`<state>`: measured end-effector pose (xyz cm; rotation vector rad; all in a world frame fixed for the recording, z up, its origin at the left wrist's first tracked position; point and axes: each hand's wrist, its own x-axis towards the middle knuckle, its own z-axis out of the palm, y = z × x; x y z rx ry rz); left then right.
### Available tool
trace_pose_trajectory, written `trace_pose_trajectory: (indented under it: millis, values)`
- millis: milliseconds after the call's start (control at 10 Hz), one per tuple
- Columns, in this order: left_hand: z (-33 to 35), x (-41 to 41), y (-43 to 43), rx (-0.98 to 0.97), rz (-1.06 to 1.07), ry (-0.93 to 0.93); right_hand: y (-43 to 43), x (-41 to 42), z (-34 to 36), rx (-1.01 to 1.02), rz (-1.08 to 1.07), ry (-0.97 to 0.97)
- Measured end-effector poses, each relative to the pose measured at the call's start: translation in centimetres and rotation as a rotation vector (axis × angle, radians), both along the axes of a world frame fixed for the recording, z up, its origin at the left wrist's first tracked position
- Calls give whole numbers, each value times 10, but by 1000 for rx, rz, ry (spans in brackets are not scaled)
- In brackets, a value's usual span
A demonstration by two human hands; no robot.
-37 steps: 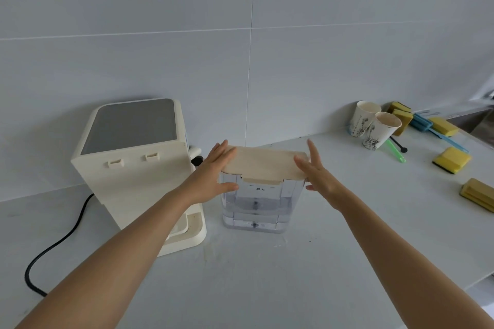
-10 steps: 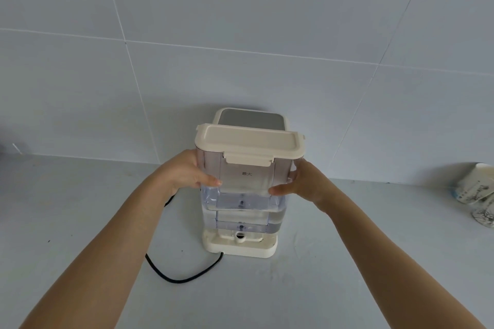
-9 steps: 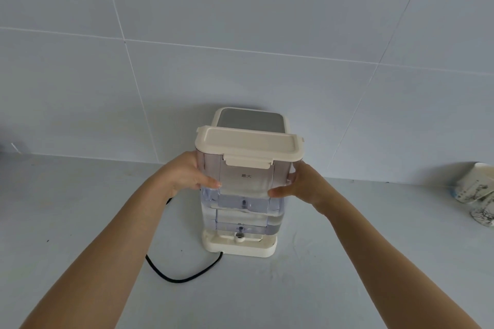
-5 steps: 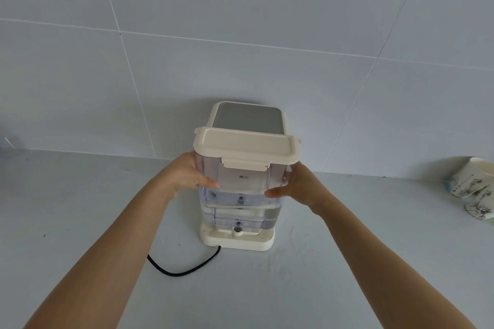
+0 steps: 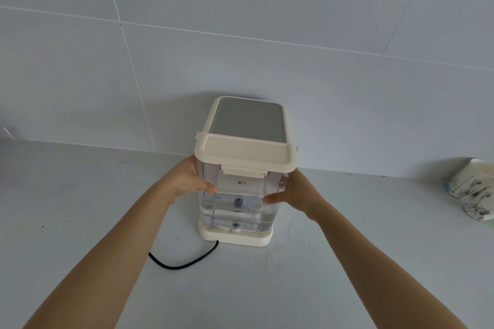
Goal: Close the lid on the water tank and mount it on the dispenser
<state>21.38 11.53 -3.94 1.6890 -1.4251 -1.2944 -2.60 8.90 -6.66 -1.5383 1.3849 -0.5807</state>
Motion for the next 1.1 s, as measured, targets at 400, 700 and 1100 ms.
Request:
trace_pose_trajectory:
  millis: [400, 700, 1100]
  values:
    - [-1, -1, 6, 8, -45, -36, 1, 0, -4, 23, 31, 10]
    - [-3, -4, 9, 5, -47, -33, 3, 0, -5, 77, 10, 28]
    - [-8, -7, 22, -49, -53, -59, 26, 2, -7, 68, 0, 70]
